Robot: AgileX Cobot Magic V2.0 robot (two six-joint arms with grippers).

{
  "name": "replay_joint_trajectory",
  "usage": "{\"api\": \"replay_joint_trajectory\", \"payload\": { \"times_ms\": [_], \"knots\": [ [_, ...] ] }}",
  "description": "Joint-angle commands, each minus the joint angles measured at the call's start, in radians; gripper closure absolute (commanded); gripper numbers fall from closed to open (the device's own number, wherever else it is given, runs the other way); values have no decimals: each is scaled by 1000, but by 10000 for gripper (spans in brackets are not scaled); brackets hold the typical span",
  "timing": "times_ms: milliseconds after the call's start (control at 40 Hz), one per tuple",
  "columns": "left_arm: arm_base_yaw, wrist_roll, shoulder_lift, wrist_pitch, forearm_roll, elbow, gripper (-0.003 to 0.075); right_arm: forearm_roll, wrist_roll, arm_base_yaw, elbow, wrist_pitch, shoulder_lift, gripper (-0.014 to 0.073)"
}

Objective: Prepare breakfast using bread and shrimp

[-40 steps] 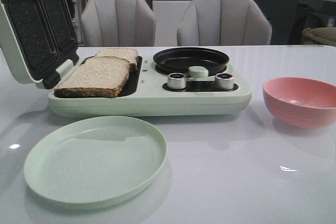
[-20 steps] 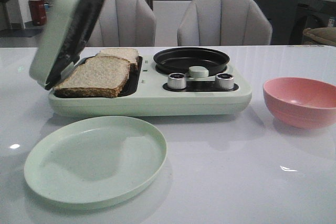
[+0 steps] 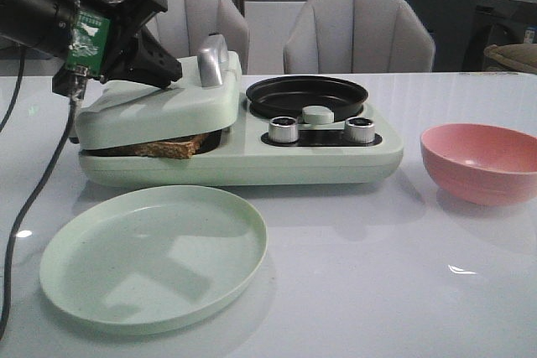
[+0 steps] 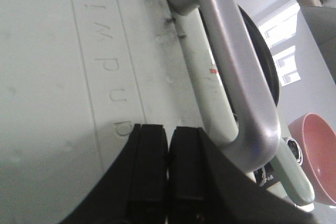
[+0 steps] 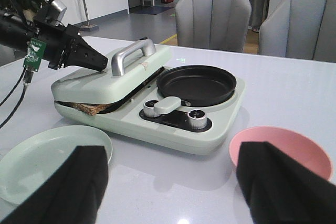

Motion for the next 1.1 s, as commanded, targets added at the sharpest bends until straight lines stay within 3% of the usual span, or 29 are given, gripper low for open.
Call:
{"api": "replay_joint_trajectory", "payload": {
  "times_ms": [0, 275, 500, 750, 1076],
  "knots": [
    [-19, 1, -39, 3, 1, -19, 609, -3, -4, -3, -28, -83, 10, -10],
    [-19, 1, -71, 22, 66, -19, 604, -3, -4, -3, -28, -83, 10, -10],
    [-19, -93, -206, -52, 271, -19, 604, -3, -4, -3, -28, -83, 10, -10],
    [-19, -297, -414, -91, 674, -19, 604, -3, -4, -3, -28, -83, 10, -10],
    [-19, -782, -711, -100, 1330, 4, 604, -3, -4, -3, -28, -83, 10, -10]
  ]
}}
